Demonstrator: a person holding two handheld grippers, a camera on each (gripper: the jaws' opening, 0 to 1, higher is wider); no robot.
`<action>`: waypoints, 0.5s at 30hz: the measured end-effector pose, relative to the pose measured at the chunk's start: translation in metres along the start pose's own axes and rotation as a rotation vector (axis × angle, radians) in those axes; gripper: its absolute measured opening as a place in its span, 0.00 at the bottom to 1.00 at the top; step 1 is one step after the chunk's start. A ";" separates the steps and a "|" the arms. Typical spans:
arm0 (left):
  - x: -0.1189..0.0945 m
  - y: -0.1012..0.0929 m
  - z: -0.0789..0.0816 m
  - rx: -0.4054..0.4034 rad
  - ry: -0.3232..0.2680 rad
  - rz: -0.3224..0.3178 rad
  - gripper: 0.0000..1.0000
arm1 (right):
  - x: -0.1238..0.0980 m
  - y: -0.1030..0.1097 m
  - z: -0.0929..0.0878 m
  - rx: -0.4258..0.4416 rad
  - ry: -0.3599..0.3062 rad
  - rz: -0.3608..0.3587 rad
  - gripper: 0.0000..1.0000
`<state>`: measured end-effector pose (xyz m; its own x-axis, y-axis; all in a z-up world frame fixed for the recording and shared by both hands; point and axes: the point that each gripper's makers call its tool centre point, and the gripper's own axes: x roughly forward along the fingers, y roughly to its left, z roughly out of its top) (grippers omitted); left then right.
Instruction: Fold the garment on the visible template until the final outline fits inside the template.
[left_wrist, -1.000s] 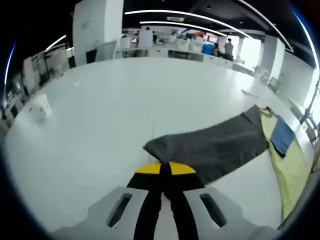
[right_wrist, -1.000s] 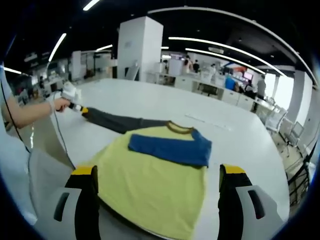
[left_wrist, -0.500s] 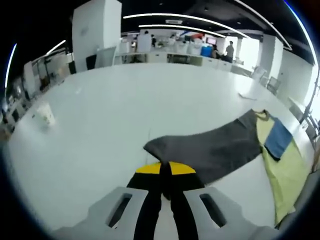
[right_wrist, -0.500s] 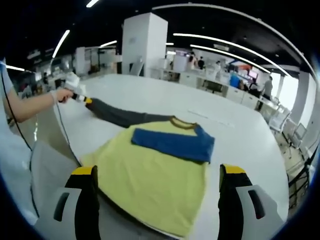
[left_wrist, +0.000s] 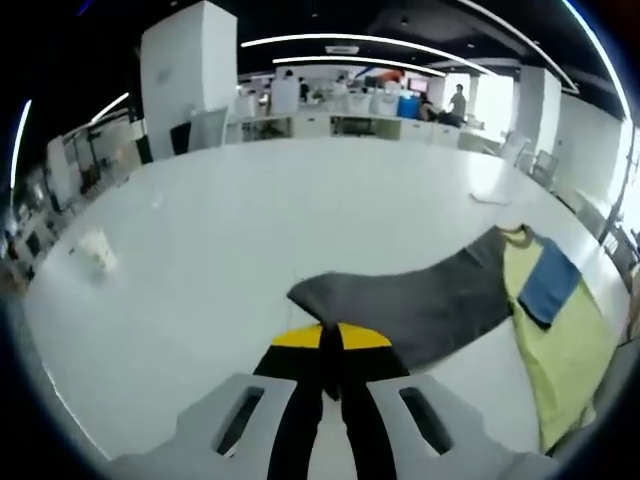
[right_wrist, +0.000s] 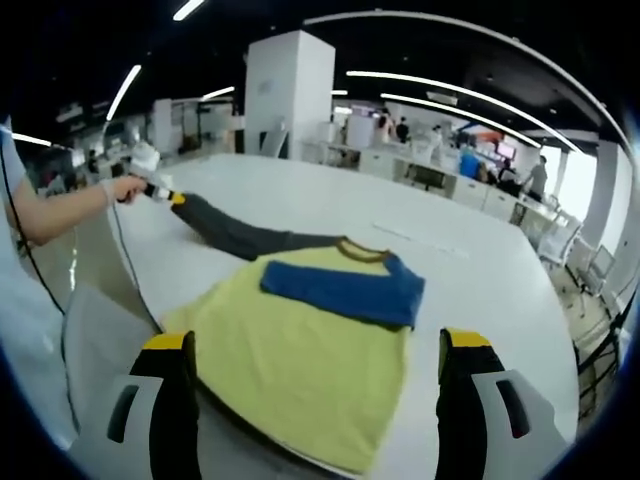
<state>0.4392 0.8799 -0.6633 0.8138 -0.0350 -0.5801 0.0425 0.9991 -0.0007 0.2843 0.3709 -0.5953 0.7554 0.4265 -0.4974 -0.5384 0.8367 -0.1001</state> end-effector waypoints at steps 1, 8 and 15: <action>-0.001 -0.001 0.002 0.001 -0.004 -0.001 0.00 | 0.000 0.000 -0.001 0.002 -0.001 0.002 1.00; -0.007 -0.008 0.007 -0.009 -0.017 -0.011 0.00 | -0.008 0.003 -0.002 0.004 -0.012 0.011 1.00; -0.019 -0.012 0.014 -0.018 -0.043 -0.006 0.00 | -0.012 0.006 -0.005 -0.019 -0.007 0.049 1.00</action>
<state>0.4313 0.8682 -0.6414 0.8377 -0.0414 -0.5445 0.0373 0.9991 -0.0186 0.2701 0.3691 -0.5939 0.7306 0.4696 -0.4957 -0.5819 0.8080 -0.0921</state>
